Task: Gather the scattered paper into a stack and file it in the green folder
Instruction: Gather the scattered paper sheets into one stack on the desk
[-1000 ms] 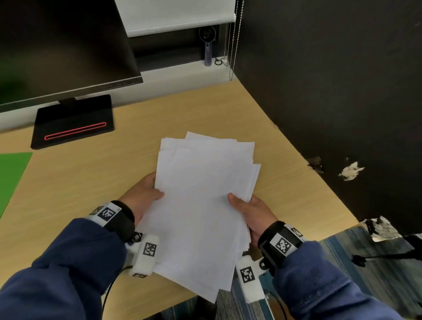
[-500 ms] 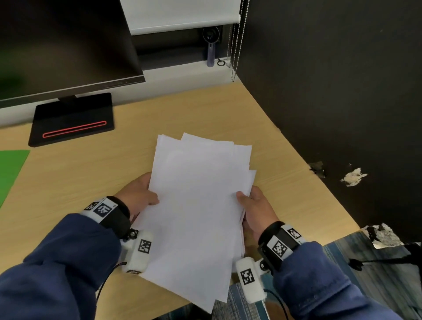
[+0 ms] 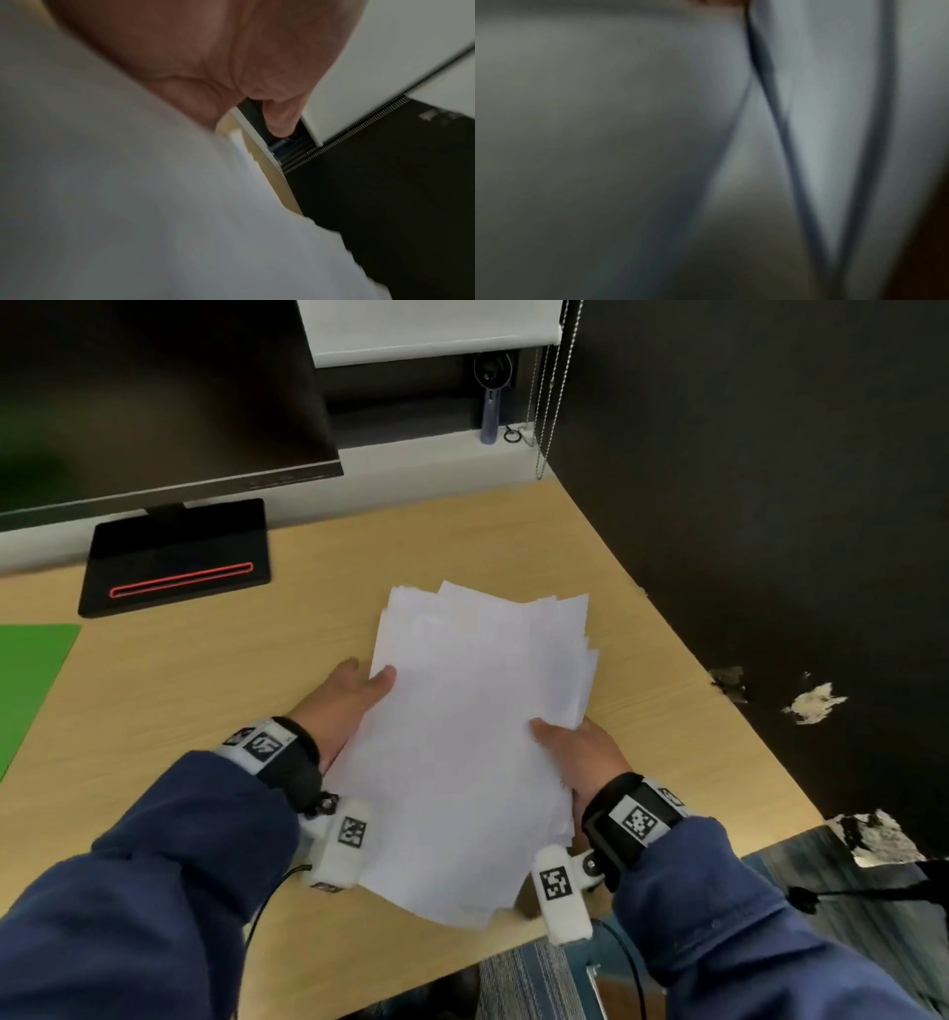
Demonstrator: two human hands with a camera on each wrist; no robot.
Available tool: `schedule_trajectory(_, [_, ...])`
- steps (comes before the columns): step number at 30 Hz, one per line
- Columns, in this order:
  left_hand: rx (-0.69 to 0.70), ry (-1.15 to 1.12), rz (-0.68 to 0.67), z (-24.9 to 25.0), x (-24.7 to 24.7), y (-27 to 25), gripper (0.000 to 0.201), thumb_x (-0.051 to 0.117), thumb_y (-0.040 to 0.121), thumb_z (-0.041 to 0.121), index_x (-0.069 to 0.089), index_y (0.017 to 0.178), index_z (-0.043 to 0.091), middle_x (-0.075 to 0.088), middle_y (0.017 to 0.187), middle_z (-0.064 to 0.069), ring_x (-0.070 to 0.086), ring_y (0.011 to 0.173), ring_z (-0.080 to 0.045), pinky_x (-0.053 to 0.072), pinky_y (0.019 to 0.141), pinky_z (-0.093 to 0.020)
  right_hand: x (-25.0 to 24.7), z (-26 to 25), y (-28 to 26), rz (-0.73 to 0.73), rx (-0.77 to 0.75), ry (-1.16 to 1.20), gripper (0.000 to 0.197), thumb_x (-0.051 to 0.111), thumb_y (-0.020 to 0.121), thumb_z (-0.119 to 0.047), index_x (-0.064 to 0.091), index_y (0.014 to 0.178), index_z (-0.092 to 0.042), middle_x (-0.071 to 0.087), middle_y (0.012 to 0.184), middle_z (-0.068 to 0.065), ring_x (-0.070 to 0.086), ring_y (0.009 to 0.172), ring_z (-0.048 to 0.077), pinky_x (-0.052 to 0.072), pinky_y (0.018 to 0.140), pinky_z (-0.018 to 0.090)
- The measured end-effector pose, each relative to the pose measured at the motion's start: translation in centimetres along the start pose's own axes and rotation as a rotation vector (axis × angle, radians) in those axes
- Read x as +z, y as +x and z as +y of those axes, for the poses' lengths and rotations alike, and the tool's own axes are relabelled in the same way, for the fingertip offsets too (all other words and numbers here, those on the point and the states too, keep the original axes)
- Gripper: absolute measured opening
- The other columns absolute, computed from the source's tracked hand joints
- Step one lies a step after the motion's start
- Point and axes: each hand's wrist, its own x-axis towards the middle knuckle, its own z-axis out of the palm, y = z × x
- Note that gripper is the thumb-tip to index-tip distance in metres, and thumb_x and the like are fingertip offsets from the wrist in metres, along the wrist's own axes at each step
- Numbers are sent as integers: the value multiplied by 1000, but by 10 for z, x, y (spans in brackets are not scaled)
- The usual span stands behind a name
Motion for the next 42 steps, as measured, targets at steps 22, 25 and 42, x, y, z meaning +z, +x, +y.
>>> schedule_trajectory(22, [-243,-611,147,-98,-61,-66,36,54,89,-11,63,122,-2,68,116,-25,66,97,-39,53,80,-47,19,37,-32,-318,183,649,53,55,96,-41,56,137,-8,63,136,20,56,129,39,41,109,53])
schedule_trajectory(25, [-250,-487,144,-103,-97,-65,38,55,88,-11,61,124,-4,72,110,-26,71,86,-40,56,75,-46,-7,18,-18,-321,195,579,62,50,95,-55,63,132,-8,69,127,18,64,111,37,44,96,48])
schedule_trajectory(42, [-234,-578,-77,-99,-95,-66,65,84,66,29,67,125,7,70,123,-21,74,88,-35,61,73,-45,7,-5,-5,-327,151,-42,42,70,90,-17,62,130,-7,73,120,16,69,112,35,55,95,49])
